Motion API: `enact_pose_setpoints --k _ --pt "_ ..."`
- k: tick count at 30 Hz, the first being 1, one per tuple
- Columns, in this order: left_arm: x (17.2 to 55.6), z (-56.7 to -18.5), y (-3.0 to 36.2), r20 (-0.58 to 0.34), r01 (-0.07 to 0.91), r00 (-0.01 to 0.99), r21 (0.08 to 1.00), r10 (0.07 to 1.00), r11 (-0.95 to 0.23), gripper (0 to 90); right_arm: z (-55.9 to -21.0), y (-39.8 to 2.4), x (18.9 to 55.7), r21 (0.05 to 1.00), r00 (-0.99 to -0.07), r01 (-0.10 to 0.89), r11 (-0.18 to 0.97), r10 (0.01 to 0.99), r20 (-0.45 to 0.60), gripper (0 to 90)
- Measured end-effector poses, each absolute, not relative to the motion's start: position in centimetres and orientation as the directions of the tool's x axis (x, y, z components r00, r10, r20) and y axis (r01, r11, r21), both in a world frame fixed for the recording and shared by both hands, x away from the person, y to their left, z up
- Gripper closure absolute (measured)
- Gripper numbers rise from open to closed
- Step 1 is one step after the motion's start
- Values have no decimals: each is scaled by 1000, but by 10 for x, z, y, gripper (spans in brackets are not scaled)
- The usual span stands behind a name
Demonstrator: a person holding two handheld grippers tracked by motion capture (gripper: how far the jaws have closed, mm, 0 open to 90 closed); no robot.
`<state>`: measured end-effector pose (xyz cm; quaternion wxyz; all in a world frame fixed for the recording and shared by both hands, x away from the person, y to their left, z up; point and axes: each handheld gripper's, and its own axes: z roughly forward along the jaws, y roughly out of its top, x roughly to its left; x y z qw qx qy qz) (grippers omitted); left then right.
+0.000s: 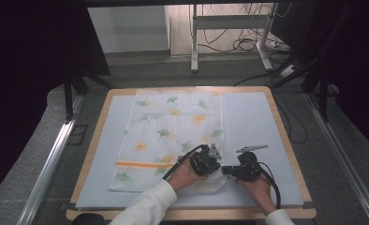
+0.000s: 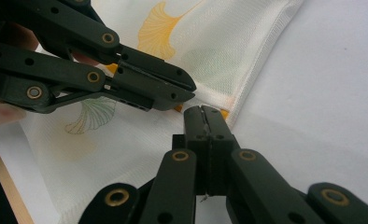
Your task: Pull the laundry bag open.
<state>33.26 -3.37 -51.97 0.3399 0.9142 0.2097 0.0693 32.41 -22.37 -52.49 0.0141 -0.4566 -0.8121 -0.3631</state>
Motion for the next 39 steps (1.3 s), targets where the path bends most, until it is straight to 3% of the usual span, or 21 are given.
enact_pose_setpoints --k 39 --pt "334 -517 -3 -12 363 889 630 459 -687 900 -526 -224 324 584 -585 748 315 730 355 898"
